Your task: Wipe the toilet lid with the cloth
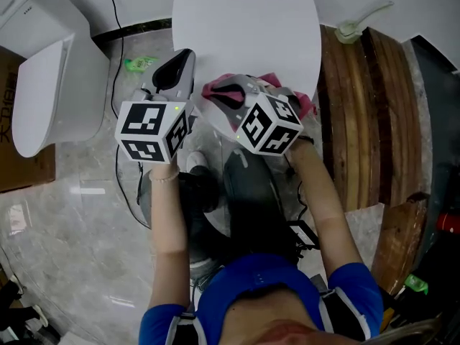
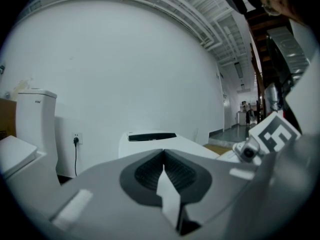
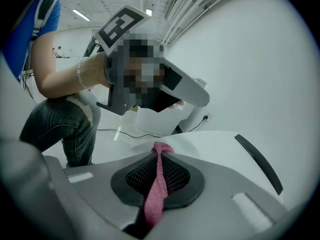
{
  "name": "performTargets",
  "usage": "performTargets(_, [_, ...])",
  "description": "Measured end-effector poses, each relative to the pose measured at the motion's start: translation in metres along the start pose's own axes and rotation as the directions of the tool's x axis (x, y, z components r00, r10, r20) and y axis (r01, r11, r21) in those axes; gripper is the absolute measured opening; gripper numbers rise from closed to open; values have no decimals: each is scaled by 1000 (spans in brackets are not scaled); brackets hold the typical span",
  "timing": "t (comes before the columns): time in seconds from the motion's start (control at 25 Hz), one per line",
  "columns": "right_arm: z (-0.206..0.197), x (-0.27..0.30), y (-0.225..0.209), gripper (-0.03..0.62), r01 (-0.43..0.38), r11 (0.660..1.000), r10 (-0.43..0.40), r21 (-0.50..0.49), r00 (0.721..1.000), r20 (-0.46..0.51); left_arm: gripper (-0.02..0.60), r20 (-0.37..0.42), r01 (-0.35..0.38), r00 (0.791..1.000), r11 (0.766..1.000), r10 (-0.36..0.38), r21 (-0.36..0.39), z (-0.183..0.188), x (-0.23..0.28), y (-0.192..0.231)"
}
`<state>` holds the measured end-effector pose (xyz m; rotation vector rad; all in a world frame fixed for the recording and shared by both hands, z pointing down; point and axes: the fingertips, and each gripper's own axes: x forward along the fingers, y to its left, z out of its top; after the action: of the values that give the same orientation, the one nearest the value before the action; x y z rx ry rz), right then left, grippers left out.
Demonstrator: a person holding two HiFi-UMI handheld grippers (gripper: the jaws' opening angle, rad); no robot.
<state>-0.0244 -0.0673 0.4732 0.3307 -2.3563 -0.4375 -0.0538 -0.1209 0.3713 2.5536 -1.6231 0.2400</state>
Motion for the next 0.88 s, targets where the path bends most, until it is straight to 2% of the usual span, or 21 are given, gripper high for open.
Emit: performTargets(0.88, [-3,17,-50,17,27,999,-26,47,1000,-12,2,6,26,1000,1000,-26,0,0,-5,3])
